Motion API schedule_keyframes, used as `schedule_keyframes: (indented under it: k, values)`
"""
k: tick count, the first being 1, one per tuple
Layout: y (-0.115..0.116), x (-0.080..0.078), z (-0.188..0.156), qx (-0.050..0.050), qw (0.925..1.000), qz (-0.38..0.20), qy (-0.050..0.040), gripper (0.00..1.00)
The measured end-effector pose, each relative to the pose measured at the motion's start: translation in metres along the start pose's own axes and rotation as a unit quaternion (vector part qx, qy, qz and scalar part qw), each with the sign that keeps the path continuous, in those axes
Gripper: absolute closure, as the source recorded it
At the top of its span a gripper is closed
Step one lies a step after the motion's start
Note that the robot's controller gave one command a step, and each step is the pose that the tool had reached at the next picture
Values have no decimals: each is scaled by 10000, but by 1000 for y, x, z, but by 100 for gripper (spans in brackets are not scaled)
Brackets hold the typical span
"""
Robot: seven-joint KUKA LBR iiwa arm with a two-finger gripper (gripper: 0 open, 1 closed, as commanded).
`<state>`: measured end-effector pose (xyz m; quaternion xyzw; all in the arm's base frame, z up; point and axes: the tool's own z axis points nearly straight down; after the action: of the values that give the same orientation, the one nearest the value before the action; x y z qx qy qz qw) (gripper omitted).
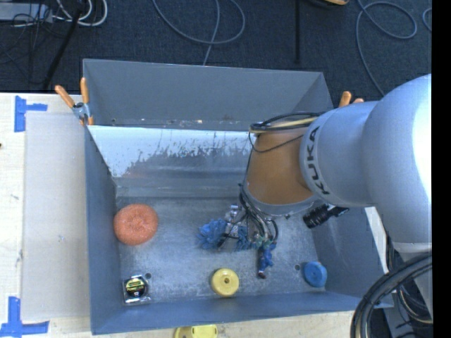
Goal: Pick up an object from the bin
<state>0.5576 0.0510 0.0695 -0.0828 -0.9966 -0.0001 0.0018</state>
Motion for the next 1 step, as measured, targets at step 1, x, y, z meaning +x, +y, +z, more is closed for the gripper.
schedule_keyframes:
  k: [1]
  values:
    - [0,0,0,0,10000,-3,-1,100]
